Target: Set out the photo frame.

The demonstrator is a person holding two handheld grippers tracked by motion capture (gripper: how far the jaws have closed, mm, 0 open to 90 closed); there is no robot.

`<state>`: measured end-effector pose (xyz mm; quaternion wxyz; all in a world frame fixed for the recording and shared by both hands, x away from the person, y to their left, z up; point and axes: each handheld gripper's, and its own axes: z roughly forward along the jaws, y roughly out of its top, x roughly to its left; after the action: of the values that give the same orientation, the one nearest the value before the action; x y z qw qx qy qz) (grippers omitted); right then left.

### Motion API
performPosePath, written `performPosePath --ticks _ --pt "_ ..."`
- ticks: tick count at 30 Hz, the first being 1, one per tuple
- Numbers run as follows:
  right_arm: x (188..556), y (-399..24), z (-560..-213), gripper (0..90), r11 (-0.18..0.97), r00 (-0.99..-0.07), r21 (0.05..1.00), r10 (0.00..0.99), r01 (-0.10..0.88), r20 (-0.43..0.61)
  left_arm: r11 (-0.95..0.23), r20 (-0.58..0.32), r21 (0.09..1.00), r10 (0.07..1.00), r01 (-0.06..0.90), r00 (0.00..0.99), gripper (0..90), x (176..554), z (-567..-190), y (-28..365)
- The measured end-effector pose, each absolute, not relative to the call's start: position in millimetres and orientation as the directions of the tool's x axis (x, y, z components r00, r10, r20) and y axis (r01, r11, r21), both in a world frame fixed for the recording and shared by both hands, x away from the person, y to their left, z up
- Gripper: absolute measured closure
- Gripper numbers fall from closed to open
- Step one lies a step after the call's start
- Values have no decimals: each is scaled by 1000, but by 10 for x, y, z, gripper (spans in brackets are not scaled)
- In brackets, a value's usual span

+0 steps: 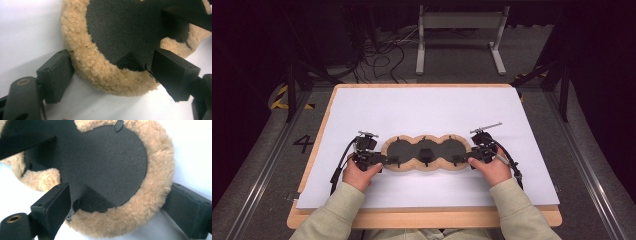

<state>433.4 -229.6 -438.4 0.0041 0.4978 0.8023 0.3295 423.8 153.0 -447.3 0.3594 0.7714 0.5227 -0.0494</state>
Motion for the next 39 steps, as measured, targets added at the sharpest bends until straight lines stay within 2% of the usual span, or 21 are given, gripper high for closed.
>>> performPosePath --ticks 5,9,18,22,27,39 --pt "4339 -2297 -4380 85 279 -496 524 801 805 335 -208 -426 505 784 838 451 269 4230 -4464 1523" --pt "4355 -2346 -4370 131 252 -475 512 798 822 371 -193 -430 506 788 841 440 292 4236 -4464 1535" --pt "4329 -2362 -4346 242 242 -454 510 822 826 345 -172 -428 514 798 841 425 331 4231 -4450 1542" --pt "4306 -2362 -4321 254 247 -459 518 824 819 332 -167 -402 547 807 820 432 360 4208 -4409 1548" --pt "4261 -2364 -4255 279 242 -464 545 828 803 316 -163 -381 566 817 808 432 390 4165 -4365 1532" --pt "4122 -2312 -4087 457 253 -481 650 854 716 197 -168 -291 681 832 713 473 436 4029 -4200 1532"
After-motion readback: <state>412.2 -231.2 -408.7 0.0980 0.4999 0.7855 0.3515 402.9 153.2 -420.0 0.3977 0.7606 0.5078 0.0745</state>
